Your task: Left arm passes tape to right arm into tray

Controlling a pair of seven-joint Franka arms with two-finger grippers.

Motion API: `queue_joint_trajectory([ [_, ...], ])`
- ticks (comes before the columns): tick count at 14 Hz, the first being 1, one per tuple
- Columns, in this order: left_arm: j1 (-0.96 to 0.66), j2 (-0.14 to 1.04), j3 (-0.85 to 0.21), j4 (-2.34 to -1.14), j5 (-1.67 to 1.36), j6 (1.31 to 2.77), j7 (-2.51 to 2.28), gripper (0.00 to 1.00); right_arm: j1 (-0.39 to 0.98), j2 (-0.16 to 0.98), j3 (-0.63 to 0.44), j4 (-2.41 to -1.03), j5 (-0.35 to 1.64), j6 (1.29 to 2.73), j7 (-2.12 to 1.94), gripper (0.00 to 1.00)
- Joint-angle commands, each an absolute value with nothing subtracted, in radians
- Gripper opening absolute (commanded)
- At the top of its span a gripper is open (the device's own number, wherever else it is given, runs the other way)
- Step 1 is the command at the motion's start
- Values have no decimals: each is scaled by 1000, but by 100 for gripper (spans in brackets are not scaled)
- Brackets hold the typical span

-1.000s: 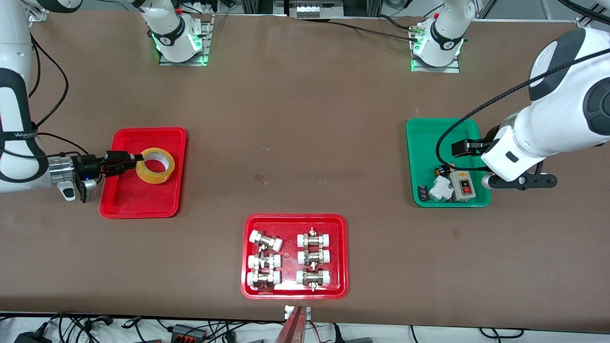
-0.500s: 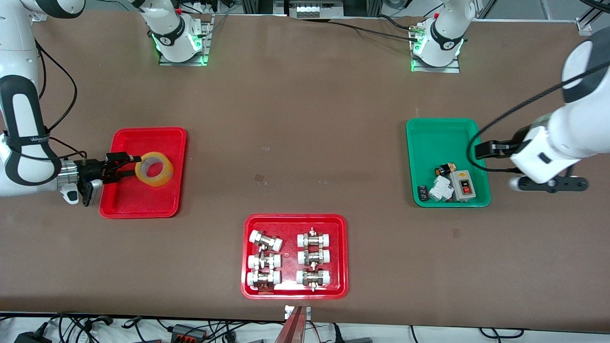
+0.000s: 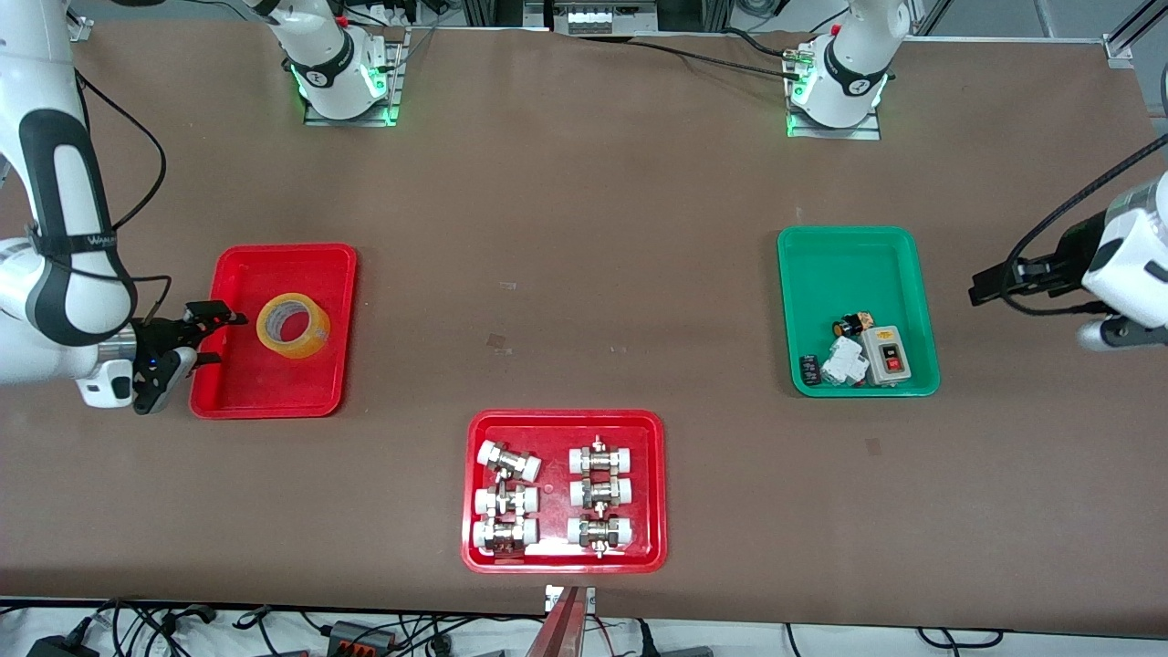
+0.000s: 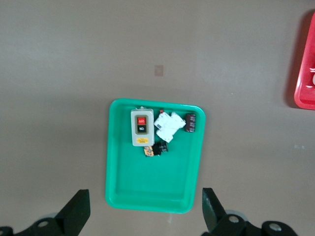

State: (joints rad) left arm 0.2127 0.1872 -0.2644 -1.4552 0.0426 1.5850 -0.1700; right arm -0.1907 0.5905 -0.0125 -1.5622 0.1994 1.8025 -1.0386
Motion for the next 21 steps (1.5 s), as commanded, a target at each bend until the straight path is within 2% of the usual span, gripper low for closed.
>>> queue_joint_trajectory([
  [1,111,15,-149,-1674,21,1657,-123,100,-123,448,-14,-1597,95,1809,-838,100],
  [7,124,23,-158,-1646,15,1651,-132,100,-40,235,-14,-1621,42,1747,-464,100],
  [14,127,23,-156,-1626,11,1651,-124,100,57,17,-2,-1635,-25,1542,-69,100],
  [16,127,23,-158,-1628,11,1648,-124,100,58,-29,-2,-1657,-23,1532,-23,100],
  [19,129,23,-156,-1628,8,1647,-124,100,77,-133,-2,-1770,-23,1587,37,100],
  [21,129,23,-156,-1628,9,1646,-124,100,74,-137,-3,-1767,-17,1598,40,100],
])
